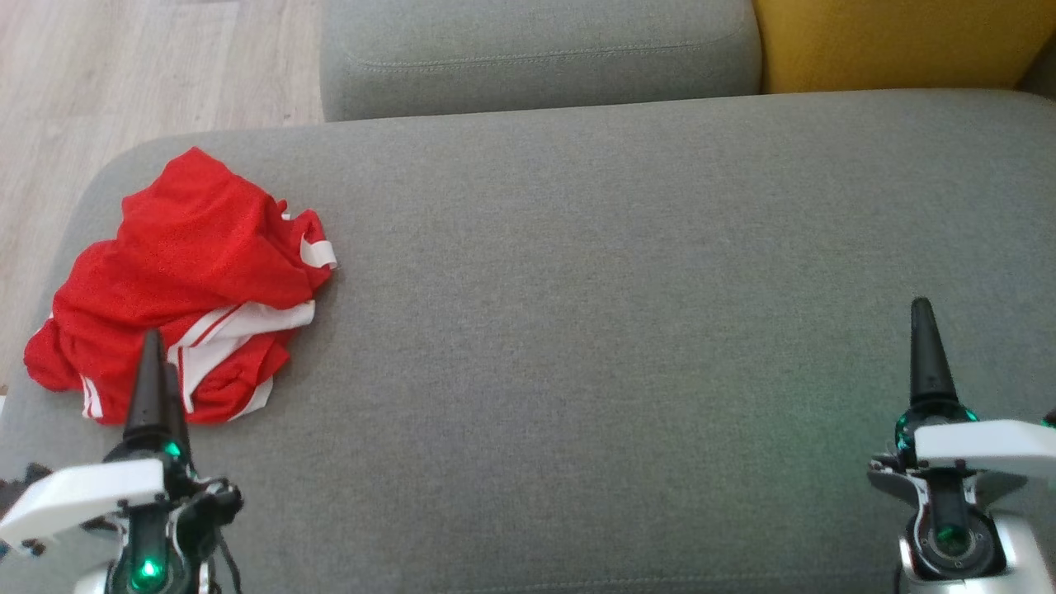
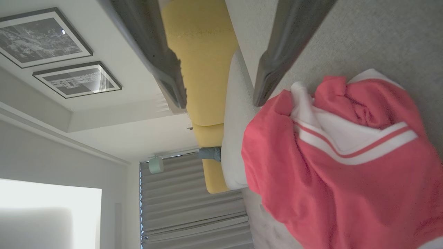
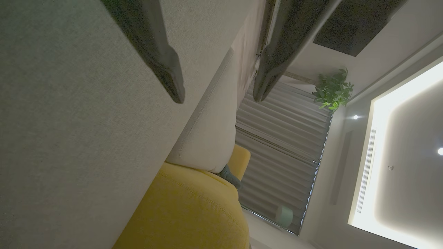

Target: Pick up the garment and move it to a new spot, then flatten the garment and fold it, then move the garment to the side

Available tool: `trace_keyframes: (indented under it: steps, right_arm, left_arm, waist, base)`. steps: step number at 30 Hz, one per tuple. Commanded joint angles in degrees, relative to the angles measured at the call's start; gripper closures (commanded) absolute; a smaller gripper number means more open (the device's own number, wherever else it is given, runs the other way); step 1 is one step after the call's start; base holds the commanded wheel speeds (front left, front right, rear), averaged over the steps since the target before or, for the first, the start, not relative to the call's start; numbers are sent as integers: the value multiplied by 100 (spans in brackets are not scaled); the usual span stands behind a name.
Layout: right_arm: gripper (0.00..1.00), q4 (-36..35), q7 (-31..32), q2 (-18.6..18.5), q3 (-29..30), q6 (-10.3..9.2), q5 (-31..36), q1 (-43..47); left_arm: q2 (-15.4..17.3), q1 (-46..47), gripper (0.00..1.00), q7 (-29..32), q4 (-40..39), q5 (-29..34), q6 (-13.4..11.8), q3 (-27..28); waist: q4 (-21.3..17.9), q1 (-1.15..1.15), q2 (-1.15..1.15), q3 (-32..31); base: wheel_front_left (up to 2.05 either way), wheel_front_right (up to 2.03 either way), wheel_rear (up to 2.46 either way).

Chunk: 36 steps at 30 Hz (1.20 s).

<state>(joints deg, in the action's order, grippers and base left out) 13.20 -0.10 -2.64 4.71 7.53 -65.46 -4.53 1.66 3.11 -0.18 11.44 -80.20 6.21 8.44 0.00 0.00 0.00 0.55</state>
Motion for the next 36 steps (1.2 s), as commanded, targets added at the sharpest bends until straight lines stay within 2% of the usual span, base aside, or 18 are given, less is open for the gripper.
trace_keyframes:
  steps: [1, 16, 27, 36]
  right_arm:
    - [0, -223, -39, -100, -50, -1, 74, -336]
    - [0, -506, -293, -222, -361, -2, 1836, -545]
    - [0, -722, -479, -170, -609, -2, 3008, -603]
    - [0, -574, -631, -120, -776, -3, 4095, -576]
  left_arm:
    - [74, 315, 0, -45, -206, 42, 1, 136]
    - [82, 376, 0, -296, -901, 1405, -428, 33]
    - [88, 307, 0, -480, -1179, 2790, -440, -414]
    - [95, 266, 0, -631, -1181, 4083, -362, -866]
  waist:
    - [0, 0, 0, 0]
    - [18, 0, 0, -19]
    - [28, 0, 0, -18]
    - [59, 0, 0, -17]
  base:
    - [0, 0, 0]
    - [0, 0, 0]
    - [0, 0, 0]
    - [0, 0, 0]
